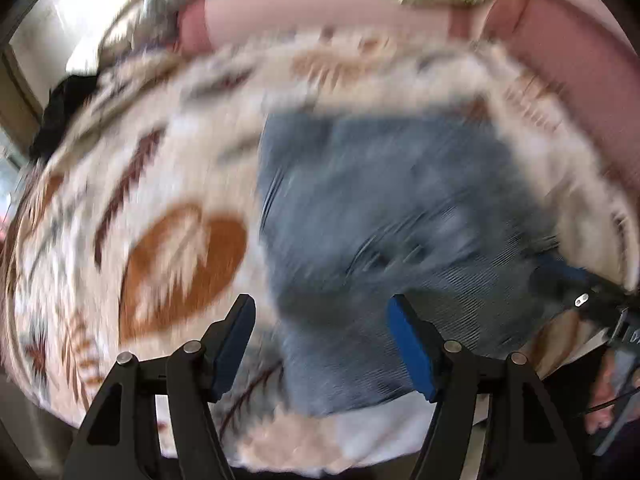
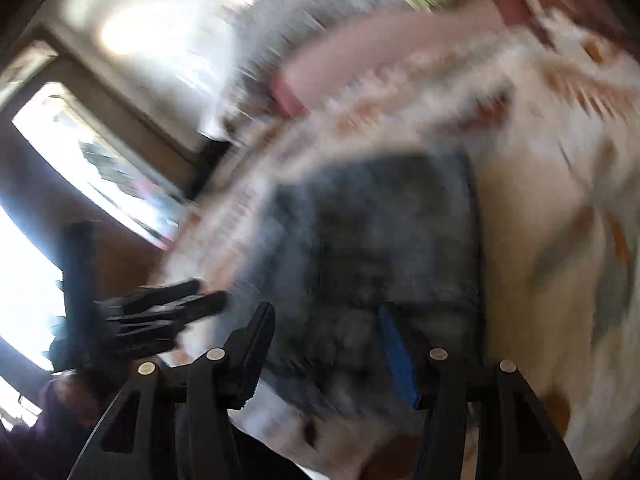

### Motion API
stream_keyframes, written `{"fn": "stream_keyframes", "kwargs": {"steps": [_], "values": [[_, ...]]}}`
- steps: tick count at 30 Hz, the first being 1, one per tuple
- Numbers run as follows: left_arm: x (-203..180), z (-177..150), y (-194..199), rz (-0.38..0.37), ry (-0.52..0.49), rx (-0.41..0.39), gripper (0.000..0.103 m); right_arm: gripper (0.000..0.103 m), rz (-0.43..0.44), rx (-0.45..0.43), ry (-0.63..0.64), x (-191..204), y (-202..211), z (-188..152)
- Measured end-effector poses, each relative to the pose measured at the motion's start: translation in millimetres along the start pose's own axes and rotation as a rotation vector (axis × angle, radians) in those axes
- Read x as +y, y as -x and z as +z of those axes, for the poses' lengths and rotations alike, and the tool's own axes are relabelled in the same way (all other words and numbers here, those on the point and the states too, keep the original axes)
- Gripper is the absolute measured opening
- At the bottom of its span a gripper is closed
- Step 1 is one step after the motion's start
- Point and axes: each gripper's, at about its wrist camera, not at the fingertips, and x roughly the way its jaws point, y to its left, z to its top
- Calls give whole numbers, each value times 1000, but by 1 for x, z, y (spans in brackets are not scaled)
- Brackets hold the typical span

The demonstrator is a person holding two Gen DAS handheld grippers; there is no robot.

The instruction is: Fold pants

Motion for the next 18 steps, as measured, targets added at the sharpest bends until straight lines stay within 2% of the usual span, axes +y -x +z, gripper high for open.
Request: {"fn": "stream_keyframes", "kwargs": {"steps": [1,2,3,6,9,11,13,18], "values": [[6,-6,-18,-22,22,63,73,58,-9,9,-23,-6,-5,-6],[13,-8,-23,-51,55,52,77,58,-3,-10,-27,-7,-3,-8],[21,-9,-26,-55,94,46,91,57,-14,-5,-21,-5,-3,-9],[27,-6,-27,-73,127,69,93,58,-53,-24,29,1,-5,-13],[32,-8,-13,-83,148,45,91,58,-49,-48,13,4,5,-17],[38,-13,3,-84,166,11,91,61,9,-82,-49,-4,22,-21],[42,-18,25,-66,160,-50,91,61,29,-117,-70,-7,37,-26],[44,-32,84,44,132,-232,91,68,-77,-198,42,19,78,-36]]}}
